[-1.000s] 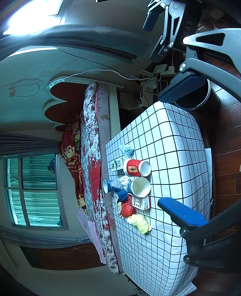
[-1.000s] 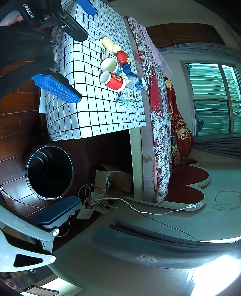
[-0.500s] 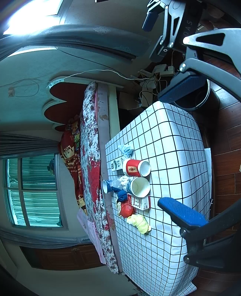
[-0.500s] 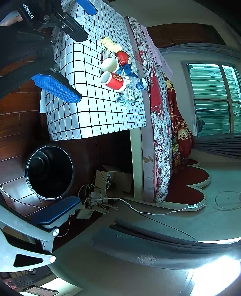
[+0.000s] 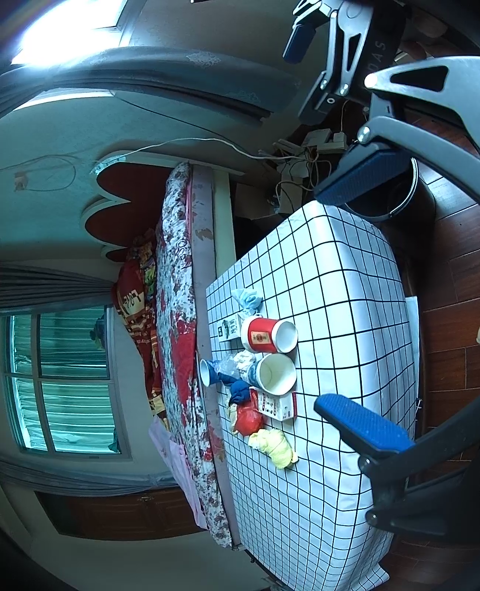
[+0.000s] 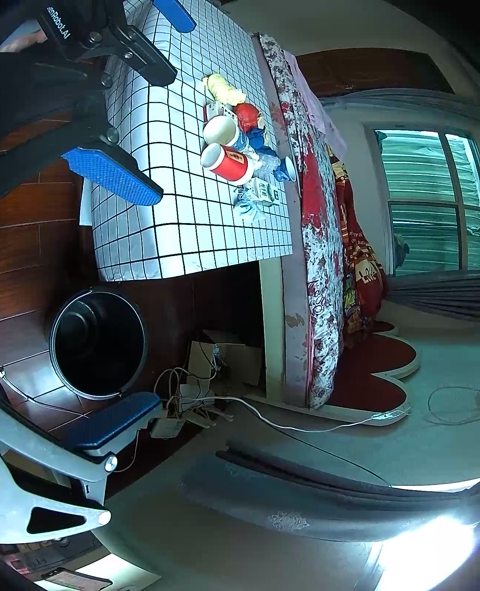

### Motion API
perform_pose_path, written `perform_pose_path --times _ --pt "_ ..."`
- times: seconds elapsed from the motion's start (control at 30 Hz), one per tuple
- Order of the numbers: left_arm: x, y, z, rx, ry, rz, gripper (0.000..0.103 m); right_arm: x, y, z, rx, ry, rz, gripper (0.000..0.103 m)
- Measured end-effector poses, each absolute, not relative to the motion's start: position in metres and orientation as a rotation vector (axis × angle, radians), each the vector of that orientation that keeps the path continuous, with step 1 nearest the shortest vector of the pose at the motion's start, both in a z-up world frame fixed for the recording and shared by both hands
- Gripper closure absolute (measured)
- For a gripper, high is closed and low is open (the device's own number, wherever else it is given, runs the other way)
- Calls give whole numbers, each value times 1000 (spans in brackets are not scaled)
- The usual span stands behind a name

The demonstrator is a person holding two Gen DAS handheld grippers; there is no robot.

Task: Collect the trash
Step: 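Grasp the white snack box with the left tool while the right tool grasps the red-and-white cup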

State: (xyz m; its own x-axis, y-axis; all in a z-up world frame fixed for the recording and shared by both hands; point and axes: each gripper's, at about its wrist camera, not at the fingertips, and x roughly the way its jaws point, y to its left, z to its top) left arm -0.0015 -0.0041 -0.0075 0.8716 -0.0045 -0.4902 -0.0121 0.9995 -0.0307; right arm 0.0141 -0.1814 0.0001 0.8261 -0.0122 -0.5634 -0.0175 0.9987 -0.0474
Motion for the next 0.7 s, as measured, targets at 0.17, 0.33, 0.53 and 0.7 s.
perform_pose_path --times 0.17,0.33,0.53,0.7 --pt "3 1 -9 -28 520 16 1 20 -175 -3 -59 607 17 1" --pt "17 18 -16 -34 557 48 1 34 -163 -9 -64 620 46 1" --pt "34 52 -27 -55 591 138 1 61 -133 -21 -85 634 138 1" --pt "48 95 -40 -96 612 202 1 91 -94 -32 -104 650 234 9"
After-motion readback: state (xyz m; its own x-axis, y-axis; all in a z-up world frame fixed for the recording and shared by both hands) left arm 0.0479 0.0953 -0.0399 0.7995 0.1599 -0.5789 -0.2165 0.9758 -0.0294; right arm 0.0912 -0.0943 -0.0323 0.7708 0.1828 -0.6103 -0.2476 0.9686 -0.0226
